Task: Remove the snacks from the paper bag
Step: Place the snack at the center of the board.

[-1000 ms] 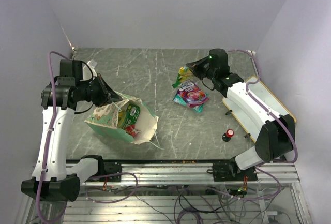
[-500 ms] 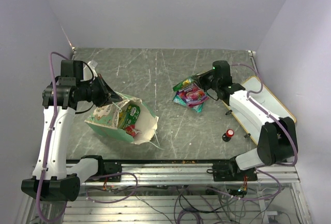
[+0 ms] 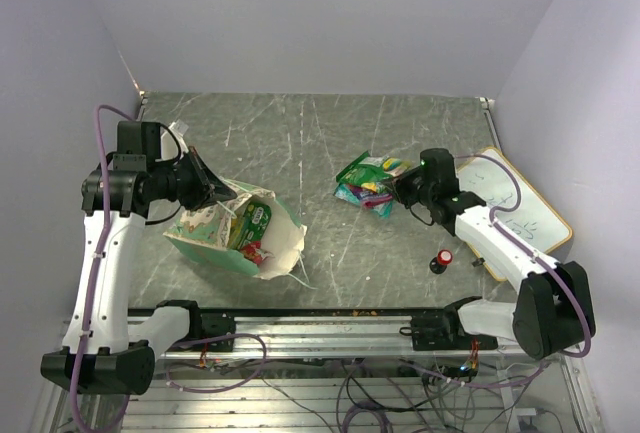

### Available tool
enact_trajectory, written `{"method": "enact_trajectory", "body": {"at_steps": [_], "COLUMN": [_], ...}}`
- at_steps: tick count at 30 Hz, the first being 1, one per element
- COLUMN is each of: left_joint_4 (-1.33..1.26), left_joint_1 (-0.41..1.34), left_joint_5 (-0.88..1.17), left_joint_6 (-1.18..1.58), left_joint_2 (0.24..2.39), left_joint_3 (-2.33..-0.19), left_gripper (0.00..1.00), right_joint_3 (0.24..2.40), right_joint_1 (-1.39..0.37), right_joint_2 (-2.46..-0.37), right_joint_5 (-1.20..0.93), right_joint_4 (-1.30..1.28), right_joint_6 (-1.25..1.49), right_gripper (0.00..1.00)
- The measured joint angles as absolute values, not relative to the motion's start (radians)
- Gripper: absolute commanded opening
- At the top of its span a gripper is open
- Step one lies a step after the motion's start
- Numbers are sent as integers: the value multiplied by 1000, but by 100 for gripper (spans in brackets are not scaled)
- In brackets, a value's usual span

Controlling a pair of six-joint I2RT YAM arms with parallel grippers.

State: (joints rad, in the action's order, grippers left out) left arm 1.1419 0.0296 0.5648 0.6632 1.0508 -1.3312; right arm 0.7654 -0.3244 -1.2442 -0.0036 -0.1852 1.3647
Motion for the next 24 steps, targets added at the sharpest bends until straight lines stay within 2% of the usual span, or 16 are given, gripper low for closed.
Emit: {"method": "enact_trajectory", "body": {"at_steps": [12,18,24], "left_joint_4": [1143,1150,1152], "left_joint_1": [30,30,30], "left_joint_5": [565,565,565], "left_joint_6": [663,663,663], "left_joint_2": [1028,1008,999], "left_joint_3": [-1326,-1324,-1324], "left_gripper": [7,7,7], "right_joint_3": [696,659,660], "right_joint_1": [-321,-319,-317], "right_joint_2": [-1309,-1304,-1189], "right_joint_5": [-10,-9,0], "right_joint_4": [-144,-140,-230], "right_joint_6": [1314,1278,1166], "right_gripper": [1,28,45]}}
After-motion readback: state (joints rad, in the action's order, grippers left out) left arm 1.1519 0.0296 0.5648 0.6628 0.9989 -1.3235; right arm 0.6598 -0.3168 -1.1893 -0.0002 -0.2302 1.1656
